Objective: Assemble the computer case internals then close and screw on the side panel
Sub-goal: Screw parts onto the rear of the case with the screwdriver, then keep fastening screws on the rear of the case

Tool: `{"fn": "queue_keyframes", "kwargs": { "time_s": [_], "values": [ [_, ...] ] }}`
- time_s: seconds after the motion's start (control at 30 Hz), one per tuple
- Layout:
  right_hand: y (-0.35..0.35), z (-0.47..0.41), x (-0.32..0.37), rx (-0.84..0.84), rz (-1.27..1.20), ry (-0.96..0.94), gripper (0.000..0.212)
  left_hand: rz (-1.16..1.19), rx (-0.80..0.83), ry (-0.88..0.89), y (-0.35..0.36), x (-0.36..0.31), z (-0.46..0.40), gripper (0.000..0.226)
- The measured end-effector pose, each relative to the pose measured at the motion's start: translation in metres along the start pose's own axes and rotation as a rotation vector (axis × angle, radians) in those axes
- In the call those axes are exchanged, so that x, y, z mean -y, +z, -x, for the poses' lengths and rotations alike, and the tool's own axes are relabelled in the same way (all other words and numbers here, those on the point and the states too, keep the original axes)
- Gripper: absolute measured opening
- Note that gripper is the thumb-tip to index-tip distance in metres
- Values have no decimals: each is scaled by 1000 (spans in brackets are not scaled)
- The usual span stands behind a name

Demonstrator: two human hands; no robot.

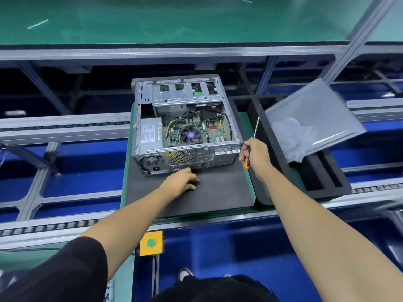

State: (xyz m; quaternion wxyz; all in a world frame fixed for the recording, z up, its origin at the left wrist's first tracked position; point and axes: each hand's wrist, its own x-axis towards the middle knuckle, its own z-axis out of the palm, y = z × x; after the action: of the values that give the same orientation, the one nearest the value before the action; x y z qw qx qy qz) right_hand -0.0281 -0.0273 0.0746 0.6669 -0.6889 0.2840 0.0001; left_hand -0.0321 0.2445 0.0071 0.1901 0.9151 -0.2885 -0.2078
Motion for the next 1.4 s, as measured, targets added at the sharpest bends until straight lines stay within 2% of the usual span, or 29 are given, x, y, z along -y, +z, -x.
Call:
{"fn": "queue_keyframes", "kwargs": {
  "time_s": [0.17, 0.37, 0.57, 0.77, 0.93, 1.07, 1.13, 1.2, 1.27, 1.4],
  "values": [
    [-9, -3, -6, -24, -2, 20, 24, -89, -54, 30, 11, 4, -7, 15],
    [-34, -6, -16, -90, 8, 79, 24, -136, -17, 88, 12, -6, -18, 19],
    [-68, -25, -32, -177, -135, 205, 19, -76, -53, 121, 12, -63, -53, 14],
    [-95, -60, -38, -87, -25, 238, 19, -79, -63, 120, 10, -139, -109, 9],
    [-118, -98, -50, 52, 167, 182, 13, 5, -244, 25, 0, -188, -172, 13],
    [-123, -125, -65, 150, 244, 169, 10, -100, -286, -84, -12, -198, -230, 13],
    [-122, -137, -73, 176, 280, 171, 16, -239, -242, -173, -15, -193, -250, 15],
    [-118, -146, -79, 193, 292, 184, 25, -329, -131, -251, -14, -186, -261, 15],
    [-113, -155, -84, 217, 303, 199, 26, -274, -38, -332, -10, -181, -266, 15],
    [-101, -166, -90, 247, 308, 170, 25, -161, 20, -444, -8, -178, -271, 6]
  ]
}}
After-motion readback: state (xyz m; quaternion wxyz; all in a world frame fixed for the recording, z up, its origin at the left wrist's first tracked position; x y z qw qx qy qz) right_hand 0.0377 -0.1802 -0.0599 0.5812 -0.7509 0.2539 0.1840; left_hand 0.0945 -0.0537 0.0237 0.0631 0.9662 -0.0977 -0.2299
